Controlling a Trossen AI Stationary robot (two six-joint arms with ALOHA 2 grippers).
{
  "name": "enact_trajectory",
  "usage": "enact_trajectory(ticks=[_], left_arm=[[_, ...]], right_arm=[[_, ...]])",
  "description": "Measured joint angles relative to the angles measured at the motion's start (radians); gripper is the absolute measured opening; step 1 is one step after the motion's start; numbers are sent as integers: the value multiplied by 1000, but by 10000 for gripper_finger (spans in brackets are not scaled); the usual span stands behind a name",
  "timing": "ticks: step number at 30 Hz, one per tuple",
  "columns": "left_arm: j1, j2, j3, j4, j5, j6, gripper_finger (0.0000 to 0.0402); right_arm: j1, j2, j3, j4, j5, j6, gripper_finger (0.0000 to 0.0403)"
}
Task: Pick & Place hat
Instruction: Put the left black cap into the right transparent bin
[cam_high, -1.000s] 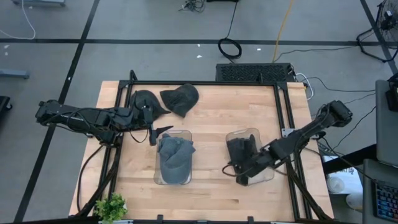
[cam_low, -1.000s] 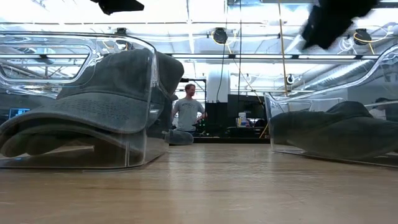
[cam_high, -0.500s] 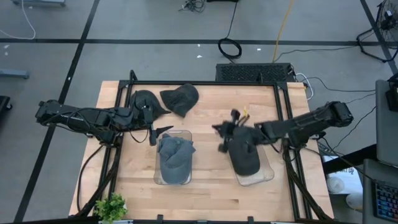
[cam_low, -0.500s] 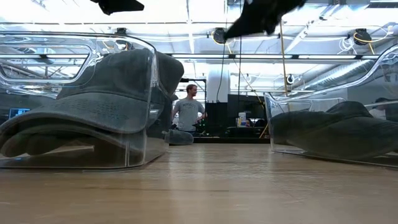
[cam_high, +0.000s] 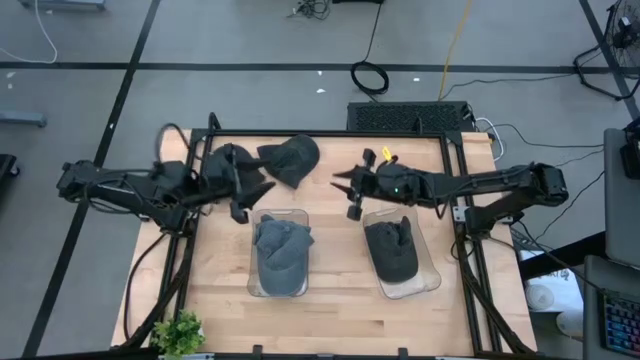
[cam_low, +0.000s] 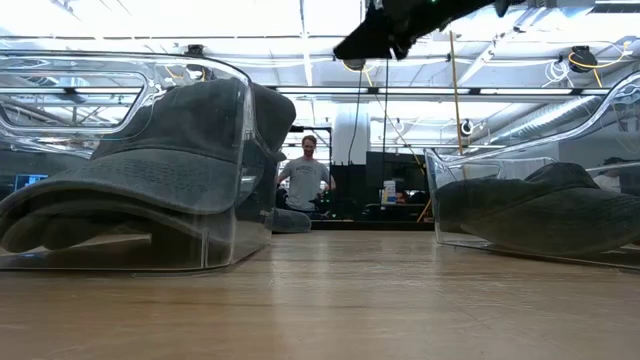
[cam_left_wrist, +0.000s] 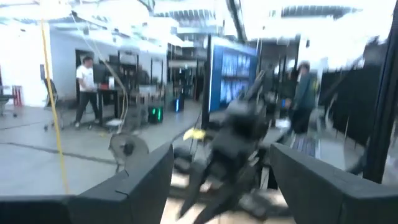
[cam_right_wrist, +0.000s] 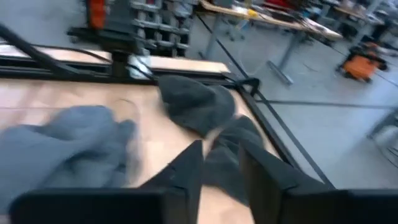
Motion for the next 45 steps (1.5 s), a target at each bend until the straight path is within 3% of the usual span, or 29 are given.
enact_trajectory(ticks=[7,11,13,16,20,24,28,30,32,33,34,37,38,42,45], left_arm=[[0,0,0,73,0,-29,282],[0,1,0,144,36,-63,283],[0,-12,0,134,43,-3,283],[5,-27,1,31,27,226,283],[38,-6,1,-59,-91,225,288],[65,1,1,-98,-294,236,291],[73,1,1,-290,-713,232,285],[81,2,19,-461,-925,149,279],[91,1,50,-618,-1033,8,270],[101,-5,65,-685,-1003,-63,266],[120,-11,84,-757,-911,-148,260],[240,-6,152,-969,-478,-445,242],[291,9,164,-1041,-406,-512,236],[482,72,162,-1307,-329,-689,213],[630,128,163,-1390,-157,-690,205]], right_arm=[[-119,-1,-77,43,1,-23,179],[-170,-13,-121,62,2,-23,199],[-189,-26,-149,68,-2,-23,203],[-220,-42,-177,116,-102,-22,209],[-267,-61,-234,202,-266,-15,210],[-303,-62,-290,298,-289,-15,205],[-326,-63,-320,321,-289,-15,204],[-331,-62,-326,320,-289,-15,205],[-335,-63,-331,324,-289,-14,205],[-335,-63,-332,323,-289,-11,205],[-335,-62,-332,321,-289,-7,204],[-335,-62,-332,313,-290,4,201],[-335,-62,-332,306,-290,9,201],[-335,-62,-332,304,-296,12,203],[-335,-62,-332,305,-325,19,203]])
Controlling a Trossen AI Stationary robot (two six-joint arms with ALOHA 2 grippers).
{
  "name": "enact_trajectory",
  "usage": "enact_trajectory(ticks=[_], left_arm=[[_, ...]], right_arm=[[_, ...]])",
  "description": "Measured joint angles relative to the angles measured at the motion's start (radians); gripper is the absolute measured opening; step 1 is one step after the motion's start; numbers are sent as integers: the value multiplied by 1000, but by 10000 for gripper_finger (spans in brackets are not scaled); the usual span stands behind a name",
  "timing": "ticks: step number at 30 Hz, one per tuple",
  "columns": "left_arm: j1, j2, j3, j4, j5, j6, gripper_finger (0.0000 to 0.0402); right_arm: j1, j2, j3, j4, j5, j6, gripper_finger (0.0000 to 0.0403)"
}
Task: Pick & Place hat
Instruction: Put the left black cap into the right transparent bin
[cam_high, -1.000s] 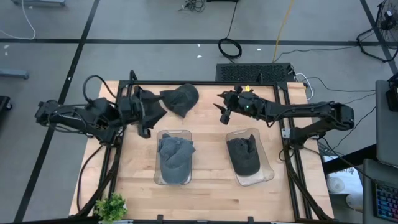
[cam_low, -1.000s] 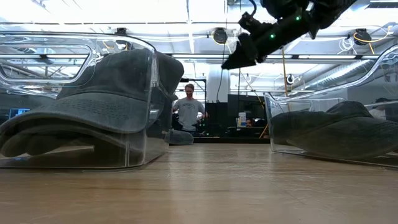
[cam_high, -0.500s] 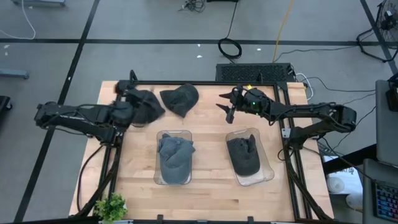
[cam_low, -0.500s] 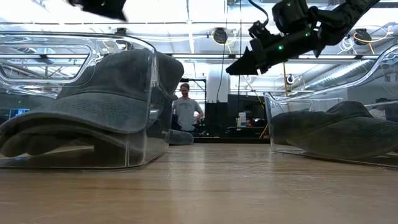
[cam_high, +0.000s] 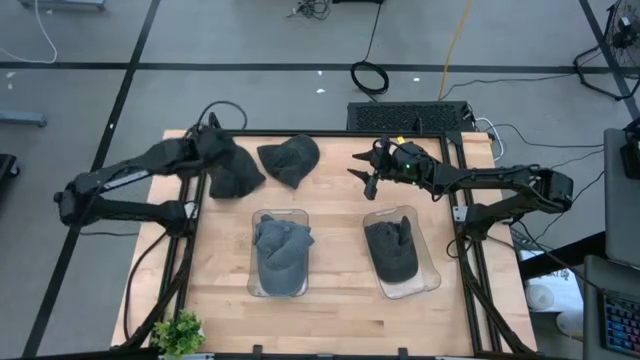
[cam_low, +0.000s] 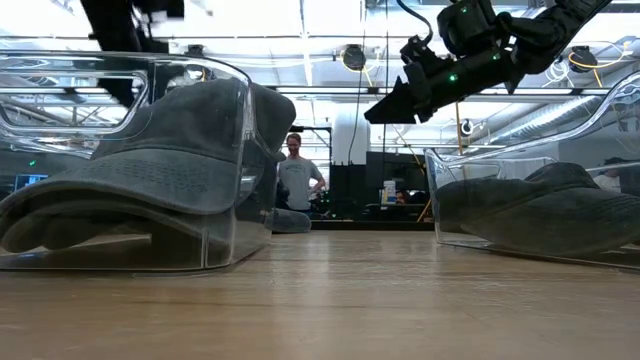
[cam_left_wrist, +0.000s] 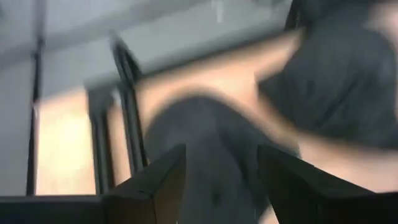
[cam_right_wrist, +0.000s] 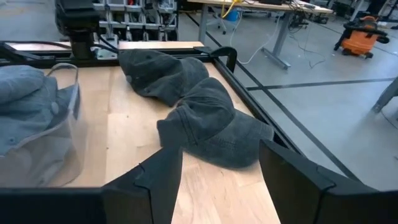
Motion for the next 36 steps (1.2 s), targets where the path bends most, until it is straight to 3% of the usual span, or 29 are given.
enact_trajectory(ticks=[3,9,20,31,36], left_arm=[[104,79,0,-20,195,91,208],[207,249,0,-63,340,240,238],[307,450,0,-88,335,332,278],[338,525,-23,-25,353,395,258],[340,569,-36,-8,350,434,230]], right_arm=[[0,0,0,10,-17,19,201],[1,0,0,24,-17,19,199],[1,0,0,12,-64,18,197],[2,0,0,-34,-69,19,196],[2,0,0,-50,-69,27,196]])
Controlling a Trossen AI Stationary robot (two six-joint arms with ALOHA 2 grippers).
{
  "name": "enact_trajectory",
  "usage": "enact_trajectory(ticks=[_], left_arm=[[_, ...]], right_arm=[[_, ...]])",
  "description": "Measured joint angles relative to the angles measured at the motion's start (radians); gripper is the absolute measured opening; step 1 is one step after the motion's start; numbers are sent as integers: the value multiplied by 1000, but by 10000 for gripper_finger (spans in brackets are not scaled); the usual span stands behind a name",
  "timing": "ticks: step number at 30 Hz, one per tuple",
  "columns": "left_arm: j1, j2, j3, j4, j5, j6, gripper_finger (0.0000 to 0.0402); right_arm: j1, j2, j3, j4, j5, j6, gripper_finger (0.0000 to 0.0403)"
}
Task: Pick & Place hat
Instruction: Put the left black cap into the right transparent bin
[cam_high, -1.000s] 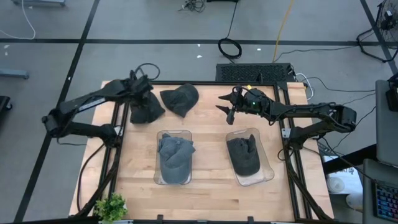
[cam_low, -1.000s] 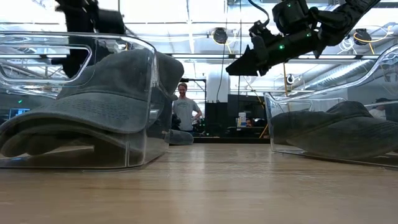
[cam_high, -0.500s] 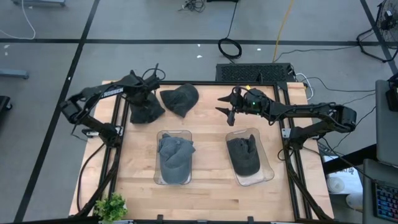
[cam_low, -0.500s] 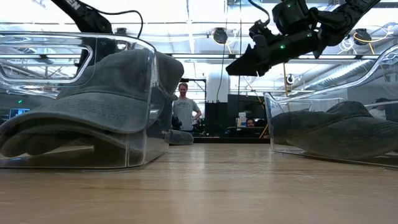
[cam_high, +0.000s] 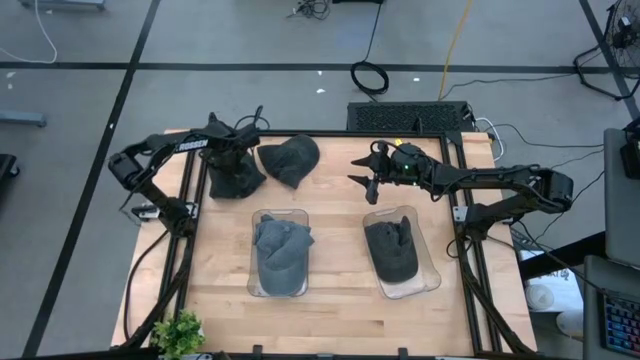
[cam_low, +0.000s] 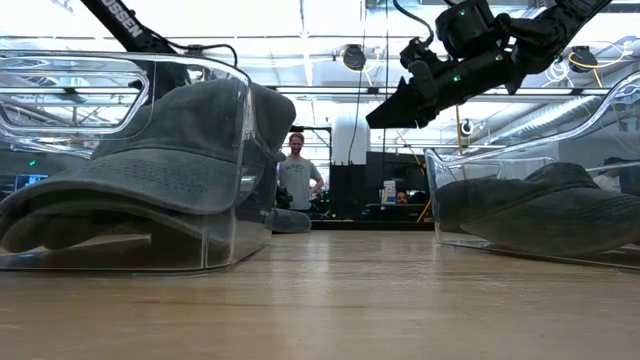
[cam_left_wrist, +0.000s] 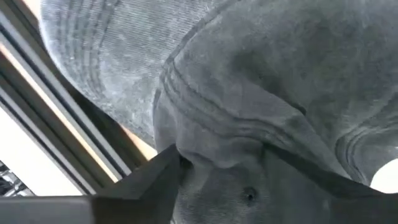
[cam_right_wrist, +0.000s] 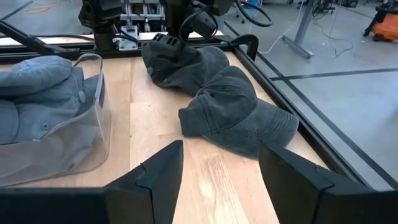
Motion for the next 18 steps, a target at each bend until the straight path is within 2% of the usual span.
enact_trajectory(ticks=[4,9,10,14,18], left_arm=[[-2,4,0,-5,12,21,161],[4,4,0,-7,8,-12,29],[5,4,0,-4,4,-26,17],[-2,-14,3,-36,-64,-29,11],[-28,-86,47,-124,-141,-33,7]], right_arm=[[0,0,0,-3,0,3,196],[0,0,0,-5,0,16,196],[0,0,0,-5,0,16,196],[0,0,0,-5,0,16,196],[0,0,0,-6,0,16,196]])
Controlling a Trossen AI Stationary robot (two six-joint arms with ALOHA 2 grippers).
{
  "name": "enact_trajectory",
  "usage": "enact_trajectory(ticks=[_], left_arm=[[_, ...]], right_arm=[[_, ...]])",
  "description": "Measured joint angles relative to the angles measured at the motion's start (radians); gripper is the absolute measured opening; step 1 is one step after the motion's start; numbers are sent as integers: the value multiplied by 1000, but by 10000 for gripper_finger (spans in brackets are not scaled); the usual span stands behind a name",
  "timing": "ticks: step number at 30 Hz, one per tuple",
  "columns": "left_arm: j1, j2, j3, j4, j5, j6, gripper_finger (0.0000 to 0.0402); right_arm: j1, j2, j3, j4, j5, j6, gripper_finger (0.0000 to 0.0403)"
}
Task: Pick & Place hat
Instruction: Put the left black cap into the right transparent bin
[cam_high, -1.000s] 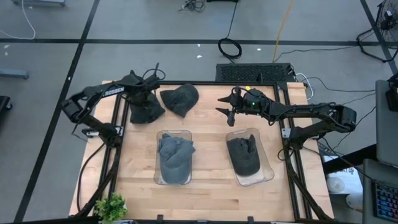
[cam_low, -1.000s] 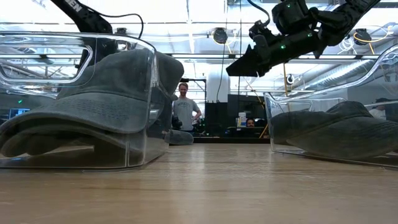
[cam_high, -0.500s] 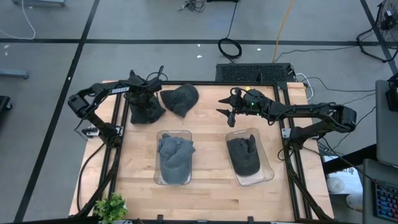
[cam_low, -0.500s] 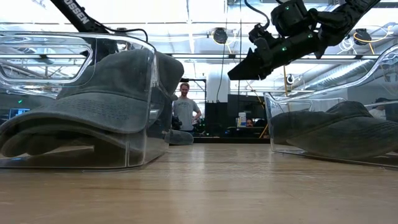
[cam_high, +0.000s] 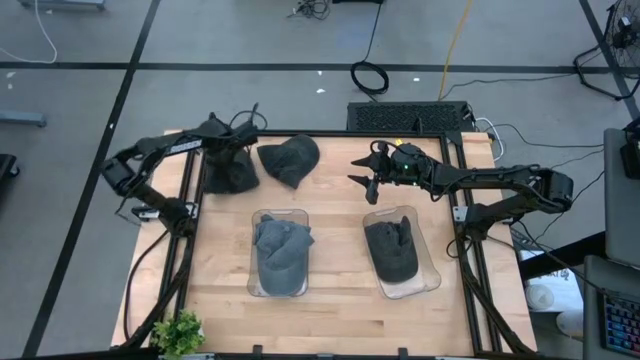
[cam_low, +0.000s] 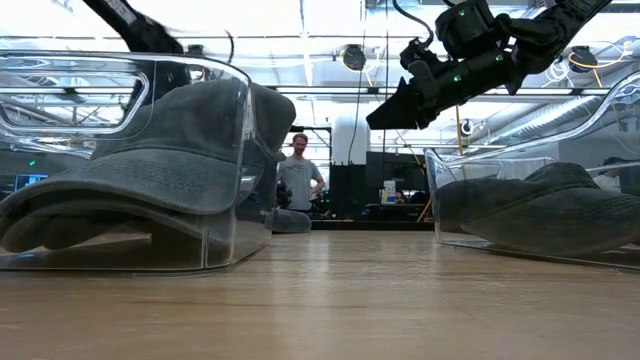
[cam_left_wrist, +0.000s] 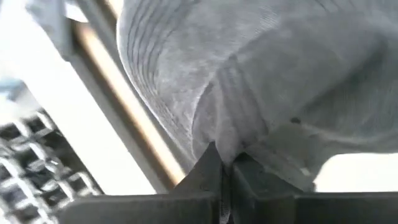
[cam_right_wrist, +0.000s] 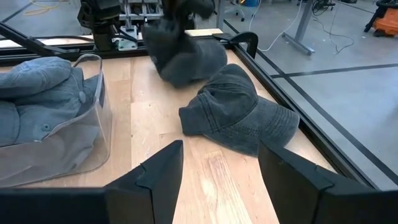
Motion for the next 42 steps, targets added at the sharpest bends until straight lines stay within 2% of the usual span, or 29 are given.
enact_trajectory(ticks=[5,10,15,18,20,23,27,30,34,38,42], left_arm=[[-70,-130,127,-122,-93,-6,5],[-196,-236,280,-127,-128,127,5],[-367,-268,362,-48,-174,463,7],[-478,-255,362,7,-175,748,10],[-545,-227,359,48,-175,914,11],[-631,-173,359,143,-198,1086,12],[-736,-91,359,292,-322,1314,13],[-781,-28,359,421,-487,1514,13],[-819,24,359,571,-646,1762,13],[-854,44,358,691,-633,1912,6],[-898,45,358,757,-612,2008,12]], right_arm=[[0,0,0,2,0,2,196],[0,0,0,4,1,3,196],[-2,0,0,18,2,51,196],[-2,0,0,28,-15,104,196],[-2,0,0,44,-60,143,196],[-2,0,0,88,-167,202,196],[-2,0,0,183,-331,330,196],[-2,0,0,252,-417,426,196],[-21,0,3,255,-447,504,196],[-107,0,4,220,-498,550,196],[-217,2,4,212,-601,623,196]])
